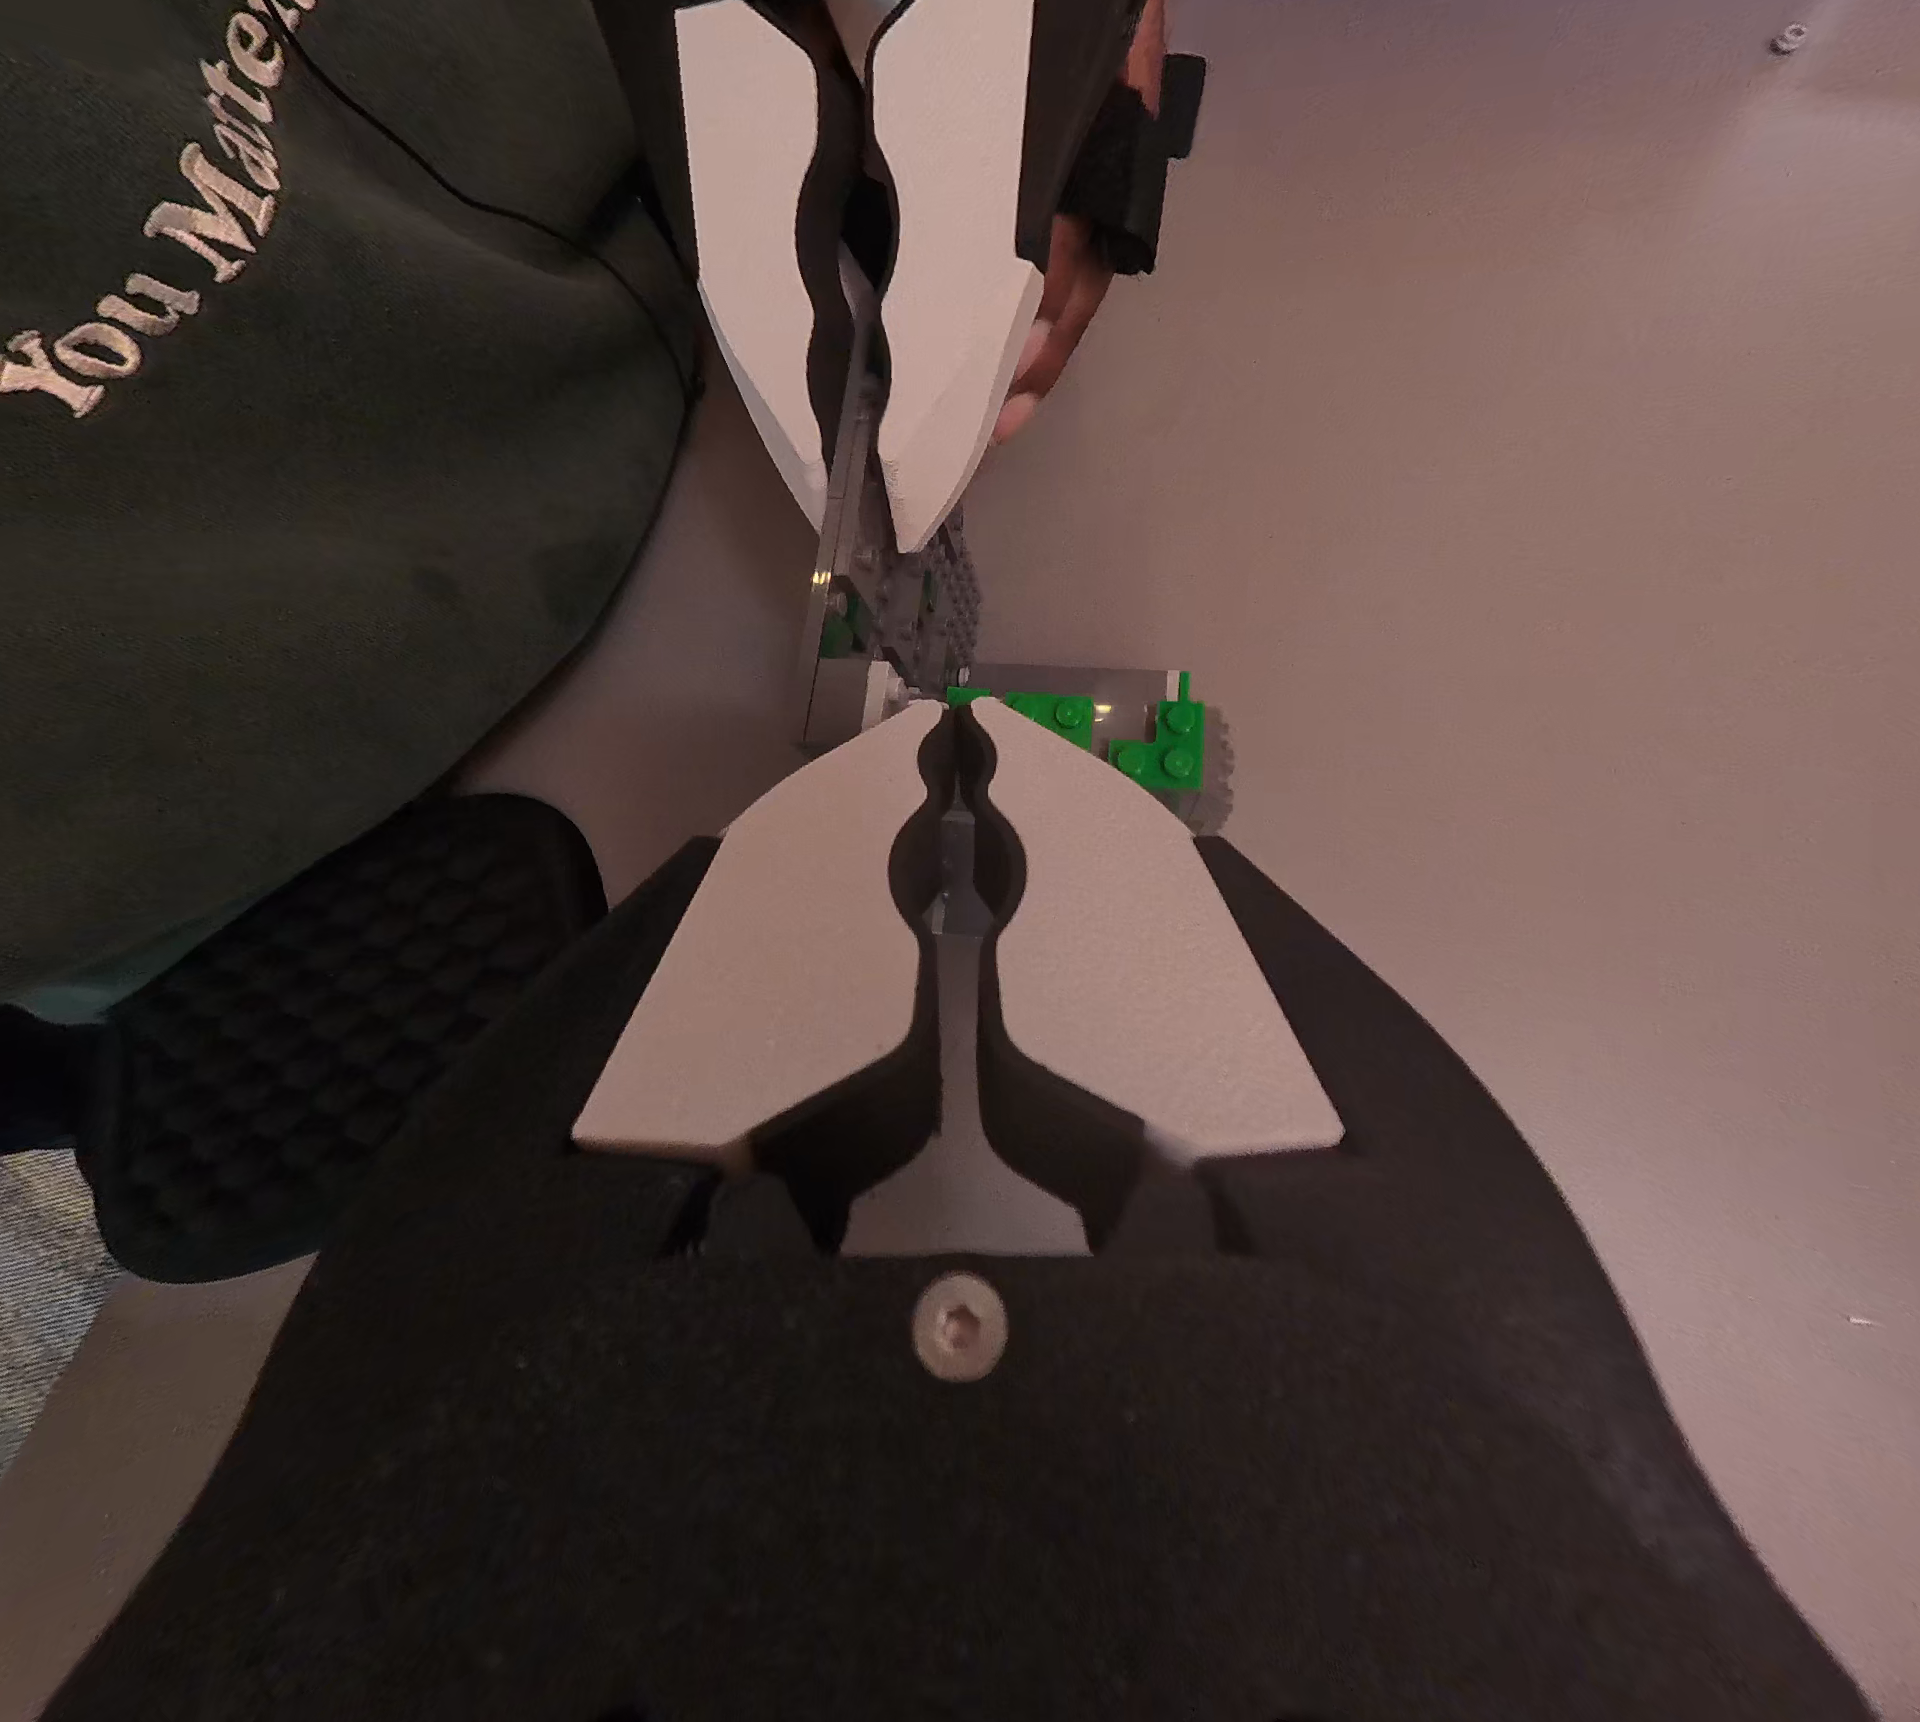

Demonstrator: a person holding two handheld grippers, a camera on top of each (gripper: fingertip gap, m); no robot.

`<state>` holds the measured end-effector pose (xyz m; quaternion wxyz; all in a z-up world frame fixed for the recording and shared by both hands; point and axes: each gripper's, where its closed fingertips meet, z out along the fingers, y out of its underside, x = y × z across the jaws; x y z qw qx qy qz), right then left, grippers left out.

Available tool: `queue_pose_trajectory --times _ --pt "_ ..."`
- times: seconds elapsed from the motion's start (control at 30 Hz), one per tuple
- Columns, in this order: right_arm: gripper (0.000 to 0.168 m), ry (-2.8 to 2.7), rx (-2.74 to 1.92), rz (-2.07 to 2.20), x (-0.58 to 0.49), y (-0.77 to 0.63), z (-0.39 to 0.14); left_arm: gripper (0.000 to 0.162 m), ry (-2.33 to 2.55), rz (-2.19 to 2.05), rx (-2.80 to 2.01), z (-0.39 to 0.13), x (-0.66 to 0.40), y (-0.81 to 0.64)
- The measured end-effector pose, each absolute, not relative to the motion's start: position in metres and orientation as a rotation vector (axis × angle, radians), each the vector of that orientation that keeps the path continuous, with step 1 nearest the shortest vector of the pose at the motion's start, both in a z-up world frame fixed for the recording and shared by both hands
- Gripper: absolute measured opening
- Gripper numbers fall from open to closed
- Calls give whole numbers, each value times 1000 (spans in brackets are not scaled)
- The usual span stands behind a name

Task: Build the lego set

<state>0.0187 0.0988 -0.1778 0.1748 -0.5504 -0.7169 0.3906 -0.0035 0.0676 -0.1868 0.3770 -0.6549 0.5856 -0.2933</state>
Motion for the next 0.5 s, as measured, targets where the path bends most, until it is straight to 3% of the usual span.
queue_pose_trajectory --times 0.5 --pt "0 -2150 -1573 929 19 99 -181 8 1449 -780 -1721 -187 -4 68"
